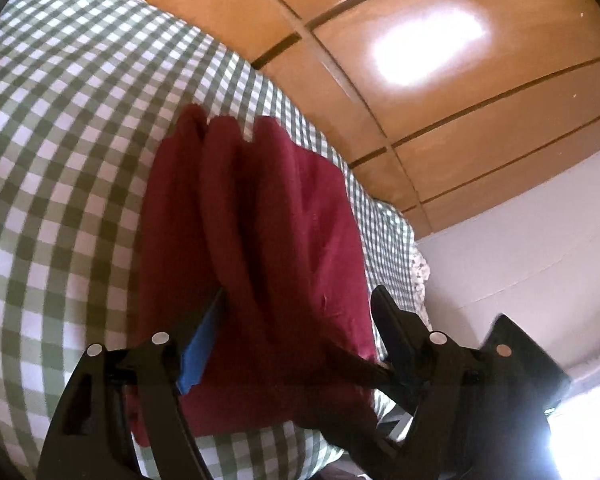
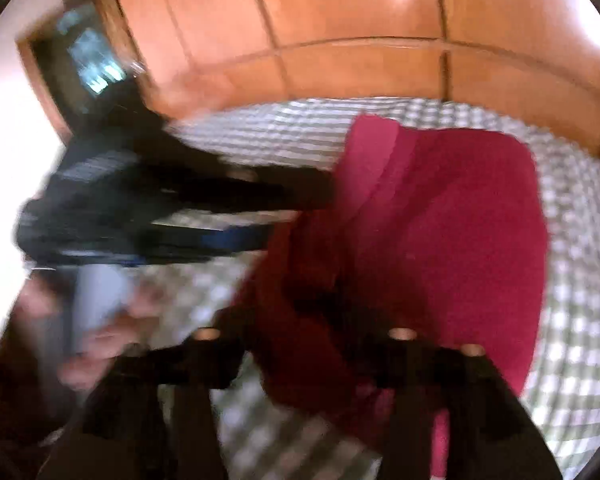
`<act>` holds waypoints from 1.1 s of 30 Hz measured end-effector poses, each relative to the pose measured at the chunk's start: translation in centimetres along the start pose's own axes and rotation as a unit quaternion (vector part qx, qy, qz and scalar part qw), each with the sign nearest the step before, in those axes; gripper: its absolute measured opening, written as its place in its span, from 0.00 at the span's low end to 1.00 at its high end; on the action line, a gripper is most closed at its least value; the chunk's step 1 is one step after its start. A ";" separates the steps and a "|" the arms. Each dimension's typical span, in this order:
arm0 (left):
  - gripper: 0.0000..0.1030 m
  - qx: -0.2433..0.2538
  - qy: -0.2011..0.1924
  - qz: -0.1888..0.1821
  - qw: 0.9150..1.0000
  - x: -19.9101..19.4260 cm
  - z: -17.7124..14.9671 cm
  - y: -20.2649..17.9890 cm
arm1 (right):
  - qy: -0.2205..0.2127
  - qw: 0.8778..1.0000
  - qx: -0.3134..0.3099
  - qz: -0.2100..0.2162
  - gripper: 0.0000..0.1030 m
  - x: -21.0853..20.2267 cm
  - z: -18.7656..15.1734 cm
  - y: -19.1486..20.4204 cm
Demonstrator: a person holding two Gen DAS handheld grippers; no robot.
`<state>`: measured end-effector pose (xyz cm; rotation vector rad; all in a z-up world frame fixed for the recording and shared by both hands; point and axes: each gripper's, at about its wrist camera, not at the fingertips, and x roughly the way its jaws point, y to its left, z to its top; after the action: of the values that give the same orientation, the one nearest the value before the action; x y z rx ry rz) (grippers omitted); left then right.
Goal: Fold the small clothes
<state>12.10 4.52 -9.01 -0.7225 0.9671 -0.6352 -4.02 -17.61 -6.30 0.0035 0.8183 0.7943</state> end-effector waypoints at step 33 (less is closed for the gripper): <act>0.48 0.107 -0.010 0.261 0.960 0.2 -1.7 0.4 | 0.072 0.996 0.005 -0.057 0.45 1.3 -7.6 -1.9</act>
<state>10.75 4.23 -10.03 -0.2604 0.9997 -0.2595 -7.25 -20.39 -13.05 -0.0916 0.9508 0.6871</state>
